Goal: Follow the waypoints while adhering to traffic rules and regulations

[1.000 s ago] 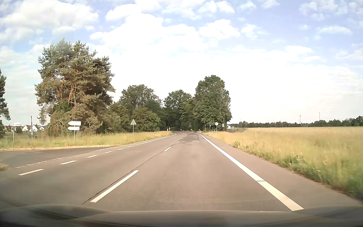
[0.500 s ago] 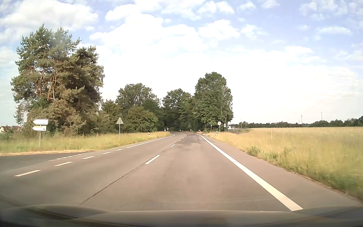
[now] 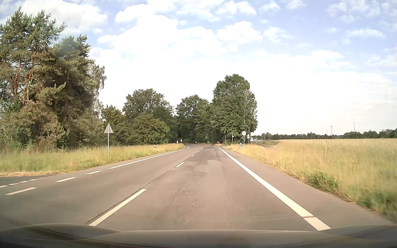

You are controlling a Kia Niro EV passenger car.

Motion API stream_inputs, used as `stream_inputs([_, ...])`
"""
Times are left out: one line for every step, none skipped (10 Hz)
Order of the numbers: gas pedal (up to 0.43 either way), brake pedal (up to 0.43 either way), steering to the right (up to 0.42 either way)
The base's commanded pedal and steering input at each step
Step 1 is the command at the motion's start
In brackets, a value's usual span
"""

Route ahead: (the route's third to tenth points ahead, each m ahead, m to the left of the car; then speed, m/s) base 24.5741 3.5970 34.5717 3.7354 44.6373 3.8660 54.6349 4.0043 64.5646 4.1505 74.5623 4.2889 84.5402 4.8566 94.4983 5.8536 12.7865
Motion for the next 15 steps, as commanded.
stream_inputs([0.059, 0.03, 0.001])
stream_inputs([0.059, 0.03, 0.001])
stream_inputs([0.059, 0.03, 0.001])
stream_inputs([0.059, 0.03, 0.001])
stream_inputs([0.059, 0.03, 0.001])
stream_inputs([0.059, 0.03, 0.001])
stream_inputs([0.059, 0.03, 0.001])
stream_inputs([0.059, 0.03, 0.001])
stream_inputs([0.059, 0.03, 0.001])
stream_inputs([0.059, 0.03, 0.001])
stream_inputs([0.059, 0.03, 0.0])
stream_inputs([0.059, 0.03, 0.0])
stream_inputs([0.059, 0.03, 0.0])
stream_inputs([0.059, 0.03, 0.0])
stream_inputs([0.059, 0.03, 0.0])
